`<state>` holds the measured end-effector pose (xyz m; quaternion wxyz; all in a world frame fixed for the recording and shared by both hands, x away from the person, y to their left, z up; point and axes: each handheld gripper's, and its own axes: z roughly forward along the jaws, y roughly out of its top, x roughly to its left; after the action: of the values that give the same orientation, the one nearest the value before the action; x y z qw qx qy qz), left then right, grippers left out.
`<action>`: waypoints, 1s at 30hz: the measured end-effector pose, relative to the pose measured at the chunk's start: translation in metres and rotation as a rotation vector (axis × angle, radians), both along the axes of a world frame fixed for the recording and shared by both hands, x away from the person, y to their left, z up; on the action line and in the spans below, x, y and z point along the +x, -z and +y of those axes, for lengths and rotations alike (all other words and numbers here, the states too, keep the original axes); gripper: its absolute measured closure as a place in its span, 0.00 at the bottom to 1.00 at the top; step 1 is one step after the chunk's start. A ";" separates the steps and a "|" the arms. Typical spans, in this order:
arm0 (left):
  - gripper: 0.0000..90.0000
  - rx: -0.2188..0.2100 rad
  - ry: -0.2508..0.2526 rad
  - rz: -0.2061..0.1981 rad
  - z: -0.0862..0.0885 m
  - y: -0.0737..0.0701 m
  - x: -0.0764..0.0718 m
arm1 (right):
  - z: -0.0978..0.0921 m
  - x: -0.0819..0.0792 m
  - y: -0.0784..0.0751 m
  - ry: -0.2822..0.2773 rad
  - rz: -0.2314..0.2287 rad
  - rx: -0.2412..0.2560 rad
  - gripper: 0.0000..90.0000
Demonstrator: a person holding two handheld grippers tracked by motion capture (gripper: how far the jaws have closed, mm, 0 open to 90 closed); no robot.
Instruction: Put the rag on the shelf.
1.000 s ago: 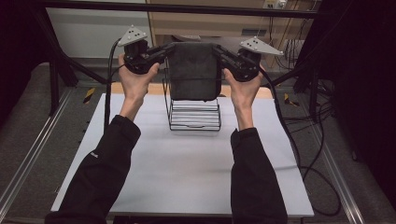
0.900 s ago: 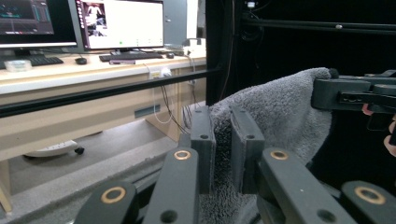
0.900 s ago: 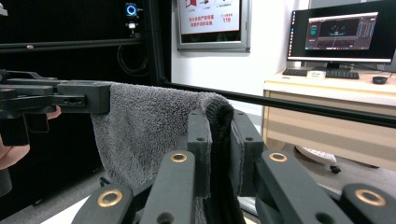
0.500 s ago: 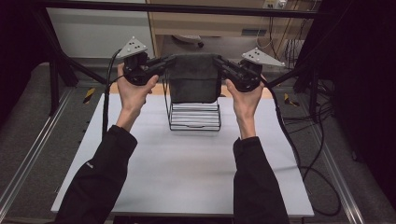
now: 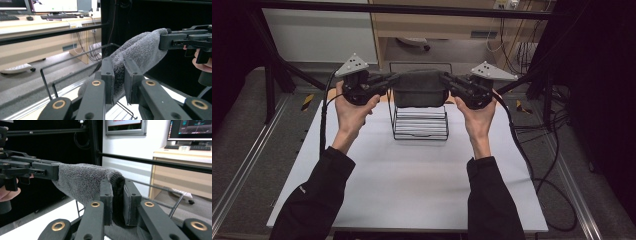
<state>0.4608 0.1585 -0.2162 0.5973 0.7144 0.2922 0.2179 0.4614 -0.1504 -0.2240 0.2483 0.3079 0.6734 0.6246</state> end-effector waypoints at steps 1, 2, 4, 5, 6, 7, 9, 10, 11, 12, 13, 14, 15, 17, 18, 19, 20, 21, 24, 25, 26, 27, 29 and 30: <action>0.88 0.004 0.002 0.001 0.000 0.001 -0.001 | -0.001 -0.001 0.001 -0.004 0.003 -0.006 0.90; 0.88 0.008 0.003 0.007 0.000 0.002 -0.002 | -0.001 -0.002 0.002 -0.008 0.003 -0.007 0.89; 0.87 0.022 0.006 0.019 0.000 0.003 -0.004 | -0.002 -0.003 0.004 -0.017 0.016 -0.012 0.89; 0.87 0.030 0.009 0.026 0.000 0.003 -0.005 | -0.002 -0.004 0.005 -0.022 0.017 -0.013 0.89; 0.86 0.034 0.012 0.035 0.001 0.002 -0.006 | -0.002 -0.004 0.007 -0.026 0.016 -0.017 0.89; 0.85 0.036 0.011 0.040 0.002 0.001 -0.007 | -0.003 -0.005 0.008 -0.029 0.019 -0.019 0.89; 0.82 0.036 0.012 0.054 0.004 -0.002 -0.009 | -0.003 -0.006 0.010 -0.033 0.019 -0.023 0.89; 0.81 0.034 0.010 0.058 0.005 -0.004 -0.009 | -0.003 -0.007 0.011 -0.033 0.022 -0.026 0.89; 0.80 0.031 0.007 0.059 0.007 -0.007 -0.010 | -0.003 -0.007 0.012 -0.035 0.020 -0.027 0.89; 0.80 0.030 0.005 0.058 0.009 -0.010 -0.010 | -0.003 -0.007 0.012 -0.034 0.020 -0.028 0.89; 0.79 0.025 0.000 0.059 0.010 -0.013 -0.011 | -0.004 -0.008 0.013 -0.035 0.022 -0.033 0.89; 0.79 0.019 -0.006 0.061 0.012 -0.016 -0.010 | -0.004 -0.008 0.013 -0.037 0.020 -0.034 0.89; 0.79 0.015 -0.010 0.065 0.013 -0.019 -0.010 | -0.004 -0.008 0.014 -0.037 0.022 -0.032 0.89; 0.80 0.007 -0.026 0.080 0.015 -0.023 -0.007 | -0.004 -0.009 0.015 -0.040 0.019 -0.038 0.89; 0.82 0.005 -0.026 0.093 0.014 -0.025 -0.004 | -0.003 -0.009 0.016 -0.042 0.016 -0.042 0.89; 0.84 0.006 -0.024 0.108 0.014 -0.026 -0.001 | -0.003 -0.009 0.017 -0.043 0.017 -0.043 0.89; 0.86 0.013 -0.024 0.126 0.012 -0.026 0.002 | -0.003 -0.009 0.018 -0.045 0.015 -0.044 0.88; 0.88 0.020 -0.018 0.142 0.010 -0.025 0.004 | -0.003 -0.010 0.019 -0.046 0.011 -0.043 0.88; 0.92 0.043 0.019 0.176 0.004 -0.019 0.005 | -0.004 -0.010 0.021 -0.048 0.011 -0.043 0.88; 0.94 0.052 0.026 0.180 0.002 -0.016 0.005 | -0.004 -0.010 0.021 -0.051 0.011 -0.045 0.87; 0.95 0.057 0.031 0.185 0.001 -0.014 0.004 | -0.005 -0.011 0.022 -0.054 0.011 -0.047 0.87; 0.97 0.062 0.037 0.190 0.000 -0.011 0.004 | -0.005 -0.011 0.022 -0.057 0.014 -0.052 0.86; 0.98 0.074 0.042 0.202 -0.002 -0.007 0.004 | -0.004 -0.012 0.023 -0.063 0.017 -0.062 0.84; 0.99 0.085 0.044 0.208 -0.002 -0.006 0.005 | -0.004 -0.012 0.023 -0.066 0.019 -0.063 0.82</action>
<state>0.4655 0.1563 -0.2105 0.5377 0.7639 0.3274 0.1419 0.4492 -0.1548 -0.2470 0.2308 0.2832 0.7049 0.6080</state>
